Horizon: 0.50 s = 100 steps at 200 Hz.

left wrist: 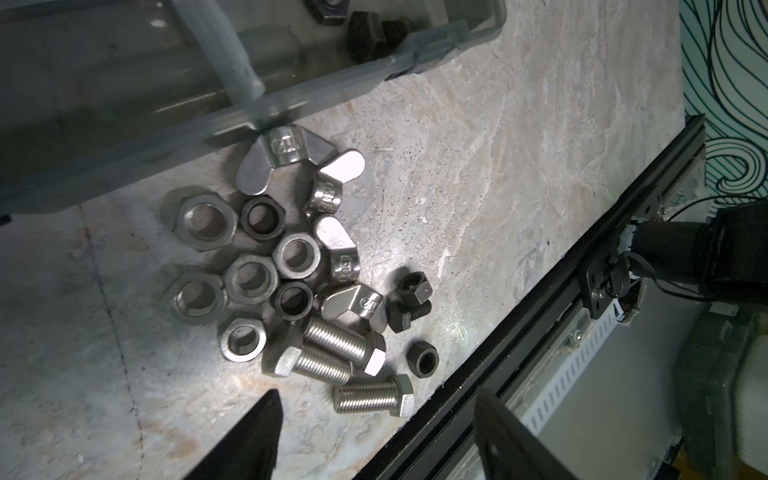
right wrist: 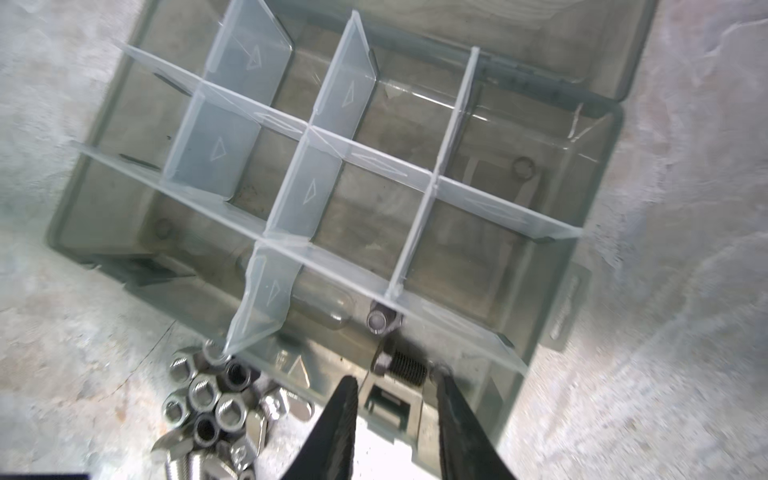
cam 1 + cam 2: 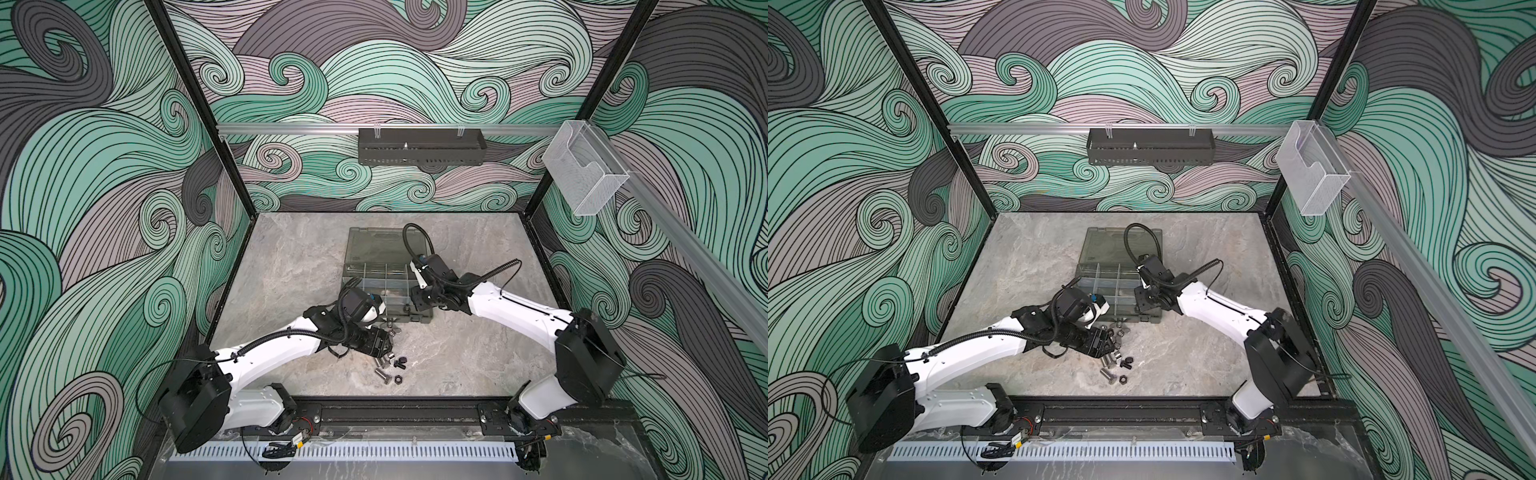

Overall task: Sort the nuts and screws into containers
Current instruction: 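Drop the bolt into the box with the right gripper while the left nears the pile, then lower the left gripper onto a black bolt while the right gripper withdraws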

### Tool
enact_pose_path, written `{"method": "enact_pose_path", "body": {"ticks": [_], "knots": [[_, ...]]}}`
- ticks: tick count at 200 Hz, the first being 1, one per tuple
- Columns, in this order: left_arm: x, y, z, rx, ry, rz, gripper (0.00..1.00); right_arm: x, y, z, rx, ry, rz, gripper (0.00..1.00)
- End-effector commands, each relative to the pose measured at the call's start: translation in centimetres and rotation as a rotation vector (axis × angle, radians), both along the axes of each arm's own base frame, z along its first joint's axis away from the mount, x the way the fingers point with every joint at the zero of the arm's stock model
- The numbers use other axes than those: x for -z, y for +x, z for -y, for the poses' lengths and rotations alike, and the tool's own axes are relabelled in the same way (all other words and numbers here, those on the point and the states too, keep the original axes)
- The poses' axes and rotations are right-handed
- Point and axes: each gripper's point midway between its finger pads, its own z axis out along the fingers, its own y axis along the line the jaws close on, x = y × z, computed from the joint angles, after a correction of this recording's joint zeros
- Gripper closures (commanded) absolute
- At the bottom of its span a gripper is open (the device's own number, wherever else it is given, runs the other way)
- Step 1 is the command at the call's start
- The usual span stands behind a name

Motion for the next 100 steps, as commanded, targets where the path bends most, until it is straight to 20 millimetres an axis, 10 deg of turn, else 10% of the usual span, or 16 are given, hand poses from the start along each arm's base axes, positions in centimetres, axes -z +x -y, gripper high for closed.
{"method": "enact_pose_path", "body": {"ticks": [1, 100], "knots": [[-0.8, 0.0, 0.9, 0.053, 0.046, 0.047, 0.26, -0.6, -0.9, 0.7, 0.011, 0.030, 0.002, 0.66], [0.0, -2.0, 3.6, 0.209, 0.120, 0.063, 0.35, 0.8, -5.1, 5.2, 0.066, 0.014, -0.029, 0.64]]}}
